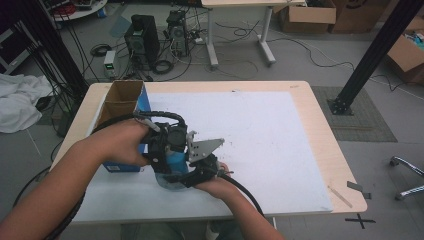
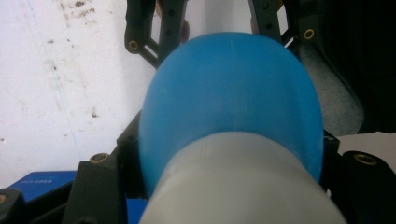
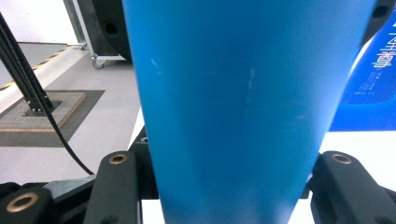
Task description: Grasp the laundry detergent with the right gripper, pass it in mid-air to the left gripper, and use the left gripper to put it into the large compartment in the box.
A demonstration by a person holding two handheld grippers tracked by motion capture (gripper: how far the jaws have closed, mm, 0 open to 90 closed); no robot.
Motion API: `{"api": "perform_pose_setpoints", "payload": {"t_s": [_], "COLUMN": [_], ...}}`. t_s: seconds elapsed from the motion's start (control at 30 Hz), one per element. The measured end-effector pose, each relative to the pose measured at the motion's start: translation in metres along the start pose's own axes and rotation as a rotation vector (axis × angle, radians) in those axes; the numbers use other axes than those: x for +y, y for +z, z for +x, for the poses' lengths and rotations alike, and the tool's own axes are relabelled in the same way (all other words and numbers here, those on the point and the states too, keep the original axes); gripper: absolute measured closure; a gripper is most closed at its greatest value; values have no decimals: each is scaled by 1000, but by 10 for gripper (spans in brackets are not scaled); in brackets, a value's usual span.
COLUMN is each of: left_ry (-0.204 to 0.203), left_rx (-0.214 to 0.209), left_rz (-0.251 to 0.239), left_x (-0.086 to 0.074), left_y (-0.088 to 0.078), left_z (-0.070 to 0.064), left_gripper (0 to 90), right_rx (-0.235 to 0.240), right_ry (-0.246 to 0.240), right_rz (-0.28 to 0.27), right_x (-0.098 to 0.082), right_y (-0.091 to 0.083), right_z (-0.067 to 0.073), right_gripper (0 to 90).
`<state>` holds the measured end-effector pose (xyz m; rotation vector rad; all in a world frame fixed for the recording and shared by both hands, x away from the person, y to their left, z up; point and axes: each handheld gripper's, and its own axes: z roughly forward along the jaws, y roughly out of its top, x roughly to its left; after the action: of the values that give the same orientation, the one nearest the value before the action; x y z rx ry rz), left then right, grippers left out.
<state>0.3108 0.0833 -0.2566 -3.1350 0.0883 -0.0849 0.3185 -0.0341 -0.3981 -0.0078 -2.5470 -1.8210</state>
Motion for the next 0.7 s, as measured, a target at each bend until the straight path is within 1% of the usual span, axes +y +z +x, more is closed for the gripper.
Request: {"api": "perform_pose_setpoints", "payload": {"t_s": [0.1,0.13,0.17,0.2,0.23,0.33,0.37,0.53,0.6,0.67,0.7], "left_ry": [-11,-17,-14,-14,-12,-12,-16,-10,-14,-18,-23], "left_rx": [-13,-13,-4,-4,-2,-4,-6,-6,-8,-10,-11], "left_rz": [11,12,16,16,18,25,17,32,40,54,55], "left_x": [2,3,4,4,5,6,6,10,11,11,11], "left_y": [-1,-1,-2,-2,-3,-5,-5,-9,-8,-7,-6], "left_z": [0,0,-2,-2,-2,-1,0,1,1,3,4], "left_gripper": [385,385,387,387,388,388,388,388,388,387,388], "right_rx": [5,11,12,12,-5,-12,-11,-11,-10,-13,-20], "right_ry": [-7,-7,-16,-16,-24,-24,-22,-20,-23,-15,-7], "right_rz": [4,2,4,4,-4,-11,-18,-38,-43,-52,-45], "right_x": [1,1,1,1,2,2,2,2,2,3,3], "right_y": [0,-1,-2,-2,-3,-4,-4,-9,-11,-15,-19], "right_z": [1,1,1,1,3,4,4,3,2,1,-1], "right_gripper": [455,451,443,443,438,436,435,425,412,379,331]}}
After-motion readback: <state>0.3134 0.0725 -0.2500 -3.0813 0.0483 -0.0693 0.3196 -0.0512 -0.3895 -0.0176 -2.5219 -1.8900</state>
